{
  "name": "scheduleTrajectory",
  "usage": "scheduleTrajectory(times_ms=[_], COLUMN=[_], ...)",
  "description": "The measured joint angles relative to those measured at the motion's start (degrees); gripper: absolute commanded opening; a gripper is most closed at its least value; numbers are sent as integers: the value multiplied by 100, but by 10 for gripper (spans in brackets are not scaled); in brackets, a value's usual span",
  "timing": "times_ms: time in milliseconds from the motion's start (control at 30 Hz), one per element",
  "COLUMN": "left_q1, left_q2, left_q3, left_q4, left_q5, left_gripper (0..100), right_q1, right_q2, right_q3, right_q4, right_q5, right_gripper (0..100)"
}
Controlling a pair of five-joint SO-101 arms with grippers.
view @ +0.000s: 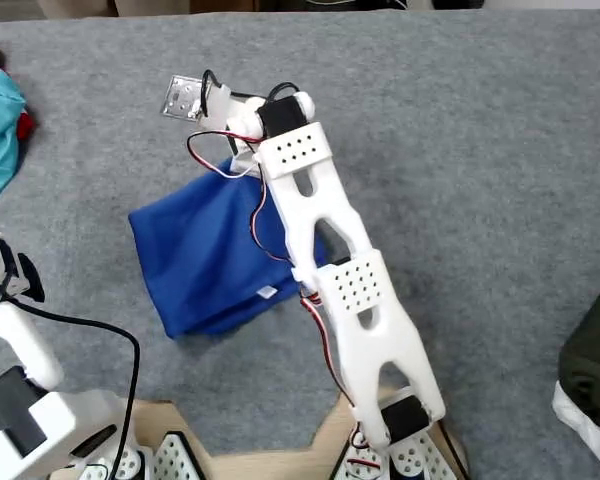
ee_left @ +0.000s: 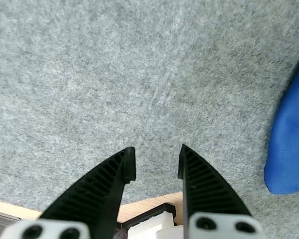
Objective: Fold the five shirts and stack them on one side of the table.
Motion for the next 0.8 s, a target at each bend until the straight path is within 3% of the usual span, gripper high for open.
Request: scheduleTrajectory(times_ms=[100, 367, 600, 800], left_q1=[0, 0, 273, 1556], left_q2=[0, 0, 0, 0], left_q3=[0, 202, 193, -378], left_q4=[0, -18, 123, 378], left_q5=[0, 0, 0, 0], left_gripper=[153, 153, 157, 157], right_q1=[0, 0, 0, 237], right_q2=[0, 0, -123, -800], right_q3=[0, 0, 0, 53], right_q4=[-18, -35, 501, 1240], right_q5=[0, -97, -264, -1451], right_gripper=[30, 310, 255, 235])
